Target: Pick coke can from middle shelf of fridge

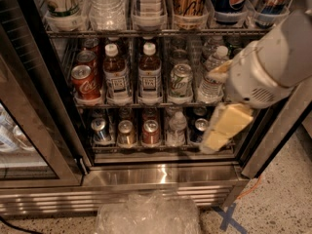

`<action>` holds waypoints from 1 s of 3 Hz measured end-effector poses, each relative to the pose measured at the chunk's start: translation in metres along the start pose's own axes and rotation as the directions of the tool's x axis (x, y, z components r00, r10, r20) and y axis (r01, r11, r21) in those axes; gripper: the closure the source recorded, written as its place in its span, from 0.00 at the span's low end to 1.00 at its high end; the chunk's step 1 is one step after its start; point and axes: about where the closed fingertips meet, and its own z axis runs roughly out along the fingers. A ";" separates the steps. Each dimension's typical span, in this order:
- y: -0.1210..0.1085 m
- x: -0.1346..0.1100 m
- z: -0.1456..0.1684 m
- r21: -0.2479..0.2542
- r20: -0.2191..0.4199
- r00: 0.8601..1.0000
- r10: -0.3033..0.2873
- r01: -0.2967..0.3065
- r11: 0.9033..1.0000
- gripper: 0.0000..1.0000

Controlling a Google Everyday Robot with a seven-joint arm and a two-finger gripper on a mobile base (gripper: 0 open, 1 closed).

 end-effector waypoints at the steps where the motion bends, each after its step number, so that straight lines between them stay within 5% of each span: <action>1: 0.003 -0.041 0.035 -0.043 0.131 0.991 -0.028 0.034 0.998 0.00; 3: 0.007 -0.054 0.046 -0.032 0.166 0.986 -0.022 0.028 0.999 0.00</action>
Offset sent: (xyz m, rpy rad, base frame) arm 0.0104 0.0418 -0.0124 0.0960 -0.0026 0.0610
